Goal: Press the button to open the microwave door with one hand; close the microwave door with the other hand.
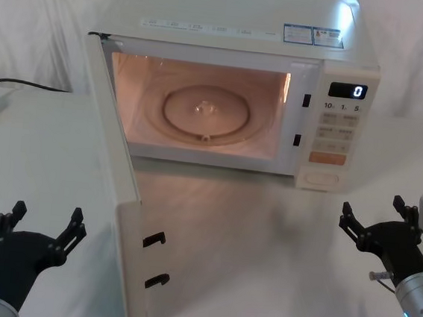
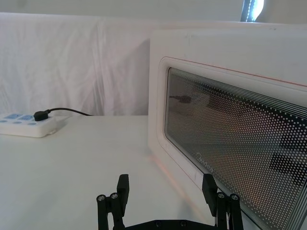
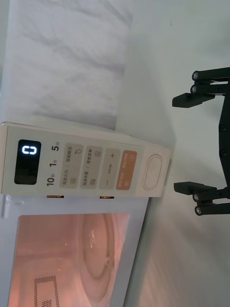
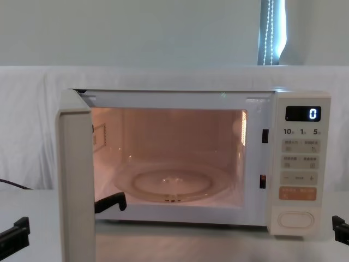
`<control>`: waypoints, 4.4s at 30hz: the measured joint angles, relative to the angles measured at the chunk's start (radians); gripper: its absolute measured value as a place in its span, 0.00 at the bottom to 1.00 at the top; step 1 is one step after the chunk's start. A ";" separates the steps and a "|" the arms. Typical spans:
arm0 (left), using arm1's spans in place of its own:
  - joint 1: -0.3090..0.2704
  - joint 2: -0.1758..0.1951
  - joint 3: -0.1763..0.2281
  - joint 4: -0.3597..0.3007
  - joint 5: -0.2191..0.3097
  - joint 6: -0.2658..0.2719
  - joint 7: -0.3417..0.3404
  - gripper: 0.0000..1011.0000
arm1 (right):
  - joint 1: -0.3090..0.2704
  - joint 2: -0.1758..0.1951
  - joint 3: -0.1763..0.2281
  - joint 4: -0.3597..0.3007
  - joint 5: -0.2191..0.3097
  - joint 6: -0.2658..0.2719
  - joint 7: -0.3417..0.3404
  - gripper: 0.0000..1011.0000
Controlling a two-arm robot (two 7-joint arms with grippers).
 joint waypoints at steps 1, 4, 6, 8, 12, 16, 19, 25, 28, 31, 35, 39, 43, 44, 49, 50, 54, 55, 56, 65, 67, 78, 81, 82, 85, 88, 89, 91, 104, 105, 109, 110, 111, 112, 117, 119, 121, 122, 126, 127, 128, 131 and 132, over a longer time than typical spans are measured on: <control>0.000 0.000 0.000 0.000 0.000 0.000 0.000 0.99 | 0.000 0.000 0.000 0.000 0.000 0.000 0.000 0.99; 0.000 0.000 0.000 0.000 0.000 0.000 0.000 0.99 | 0.000 0.000 0.000 0.000 0.000 0.000 0.000 0.99; 0.000 0.000 0.000 0.000 0.000 0.000 0.000 0.99 | 0.000 0.000 0.000 0.000 0.000 0.000 0.000 0.99; 0.000 0.000 0.000 0.000 0.000 0.000 0.000 0.99 | 0.000 0.000 0.000 0.000 0.000 0.000 0.000 0.99; 0.000 0.000 0.000 0.000 0.000 0.000 0.000 0.99 | 0.000 0.000 0.000 0.000 0.000 0.000 0.000 0.99; 0.000 0.000 0.000 0.000 0.000 0.000 0.000 0.99 | 0.000 0.000 0.000 0.000 0.000 0.000 0.000 0.99; 0.000 0.000 0.000 0.000 0.000 0.000 0.000 0.99 | 0.000 0.000 0.000 0.000 0.000 0.000 0.000 0.99; 0.000 0.000 0.000 0.000 0.000 0.000 0.000 0.99 | 0.000 0.000 0.000 0.000 0.000 0.000 0.000 0.99; 0.000 0.000 0.000 0.000 0.000 0.000 0.000 0.99 | 0.000 0.000 0.000 0.000 0.000 0.000 0.000 0.99; 0.000 0.000 0.000 0.000 0.000 0.000 0.000 0.95 | 0.000 0.000 0.000 0.000 0.000 0.000 0.000 0.99; 0.000 0.000 0.000 0.000 0.000 0.000 0.000 0.87 | 0.000 0.000 0.000 0.000 0.000 0.000 0.000 0.99; 0.000 0.000 0.000 0.000 0.000 0.000 0.000 0.78 | 0.000 0.000 0.000 0.000 0.000 0.000 0.000 0.99; 0.000 0.000 0.000 0.000 0.000 0.000 0.000 0.66 | 0.000 0.000 0.000 0.000 0.000 0.000 0.000 0.99; 0.000 0.000 0.000 0.000 0.000 0.000 0.000 0.62 | 0.000 0.000 0.000 0.000 0.000 0.000 0.000 0.99; 0.000 0.000 0.000 0.000 0.000 0.000 0.000 0.44 | 0.000 0.000 0.000 0.000 0.000 0.000 0.000 0.99; 0.000 0.000 0.000 0.000 0.000 0.000 0.000 0.41 | 0.000 0.000 0.000 0.000 0.000 0.000 0.000 0.99; 0.000 0.000 0.000 0.000 0.000 0.000 0.000 0.29 | 0.000 0.000 0.000 0.000 0.000 0.000 0.000 0.99; 0.000 0.000 0.000 0.000 0.000 0.000 0.000 0.27 | 0.000 0.000 0.000 0.000 0.000 0.000 0.000 0.99; 0.000 0.000 0.000 0.000 0.000 0.000 0.000 0.21 | 0.000 0.000 0.000 0.000 0.000 0.000 0.000 0.99; 0.000 0.000 0.000 0.000 0.000 0.000 0.000 0.00 | 0.000 0.000 0.000 0.000 0.000 0.000 0.000 0.99; 0.000 0.000 0.000 0.000 0.000 0.000 0.000 0.00 | 0.000 0.000 0.000 0.000 0.000 0.000 0.000 0.99; 0.010 -0.004 -0.026 -0.034 -0.027 0.020 -0.029 0.00 | 0.000 0.000 0.000 0.000 0.000 0.000 0.000 0.99; 0.015 -0.011 -0.042 -0.055 -0.042 0.029 -0.042 0.00 | 0.000 0.000 0.000 0.000 0.000 0.000 0.000 0.99; 0.016 -0.012 -0.046 -0.058 -0.044 0.031 -0.045 0.00 | 0.000 0.000 0.000 0.000 0.000 0.000 0.000 0.99; 0.020 -0.017 -0.060 -0.069 -0.053 0.038 -0.058 0.00 | 0.000 0.000 0.000 0.000 0.000 0.000 0.000 0.99; 0.024 -0.019 -0.074 -0.081 -0.071 0.052 -0.079 0.00 | 0.000 0.000 0.000 0.000 0.000 0.000 0.000 0.99; 0.026 -0.019 -0.081 -0.088 -0.087 0.064 -0.091 0.00 | 0.000 0.000 0.000 0.000 0.000 0.000 0.000 0.99; 0.027 -0.019 -0.089 -0.097 -0.104 0.077 -0.100 0.00 | 0.000 0.000 0.000 0.000 0.000 0.000 0.000 0.99; 0.025 0.019 -0.143 -0.182 -0.301 0.205 -0.166 0.00 | 0.000 0.000 0.000 0.000 0.000 0.000 0.000 0.99; 0.025 0.024 -0.149 -0.190 -0.323 0.219 -0.170 0.00 | 0.000 0.000 0.000 0.000 0.000 0.000 0.000 0.99; 0.026 0.035 -0.159 -0.206 -0.362 0.243 -0.174 0.00 | 0.000 0.000 0.000 0.000 0.000 0.000 0.000 0.99; 0.027 0.037 -0.160 -0.208 -0.367 0.245 -0.175 0.00 | 0.000 0.000 0.000 0.000 0.000 0.000 0.000 0.99; 0.027 0.043 -0.163 -0.210 -0.377 0.249 -0.177 0.00 | 0.000 0.000 0.000 0.000 0.000 0.000 0.000 0.99; 0.027 0.045 -0.163 -0.211 -0.381 0.250 -0.178 0.00 | 0.000 0.000 0.000 0.000 0.000 0.000 0.000 0.99; 0.021 0.059 -0.161 -0.213 -0.400 0.254 -0.180 0.00 | 0.000 0.000 0.000 0.000 0.000 0.000 0.000 0.99; 0.011 0.067 -0.153 -0.211 -0.407 0.257 -0.181 0.00 | 0.000 0.000 0.000 0.000 0.000 0.000 0.000 0.99; 0.000 0.075 -0.142 -0.207 -0.411 0.259 -0.182 0.00 | 0.000 0.000 0.000 0.000 0.000 0.000 0.000 0.99; -0.005 0.078 -0.138 -0.205 -0.411 0.260 -0.183 0.00 | 0.000 0.000 0.000 0.000 0.000 0.000 0.000 0.99; -0.033 0.094 -0.108 -0.196 -0.411 0.262 -0.188 0.00 | 0.000 0.000 0.000 0.000 0.000 0.000 0.000 0.99; -0.040 0.097 -0.101 -0.194 -0.410 0.263 -0.188 0.00 | 0.000 0.000 0.000 0.000 0.000 0.000 0.000 0.99; -0.052 0.102 -0.089 -0.190 -0.409 0.265 -0.189 0.00 | 0.000 0.000 0.000 0.000 0.000 0.000 0.000 0.99; -0.070 0.110 -0.070 -0.182 -0.408 0.267 -0.189 0.00 | 0.000 0.000 0.000 0.000 0.000 0.000 0.000 0.99; -0.082 0.113 -0.058 -0.178 -0.407 0.269 -0.189 0.00 | 0.000 0.000 0.000 0.000 0.000 0.000 0.000 0.99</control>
